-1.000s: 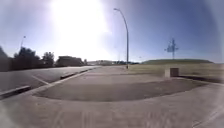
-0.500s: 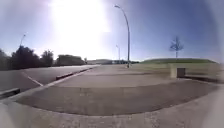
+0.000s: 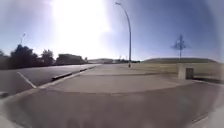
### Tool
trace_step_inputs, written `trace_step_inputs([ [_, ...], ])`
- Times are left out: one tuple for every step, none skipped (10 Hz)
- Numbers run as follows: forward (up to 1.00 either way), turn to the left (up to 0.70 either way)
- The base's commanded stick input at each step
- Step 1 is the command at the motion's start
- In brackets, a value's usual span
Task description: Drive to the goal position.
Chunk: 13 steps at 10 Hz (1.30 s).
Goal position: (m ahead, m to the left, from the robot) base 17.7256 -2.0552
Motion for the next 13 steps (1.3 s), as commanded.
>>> trace_step_inputs([
  [1.0,0.01],
  [1.0,0.01],
  [1.0,0.01],
  [1.0,0.01],
  [1.0,0.01],
  [1.0,0.01],
  [1.0,0.01],
  [1.0,0.01],
  [1.0,0.01],
  [1.0,0.01],
  [1.0,0.01],
  [1.0,0.01],
  [1.0,0.01],
])
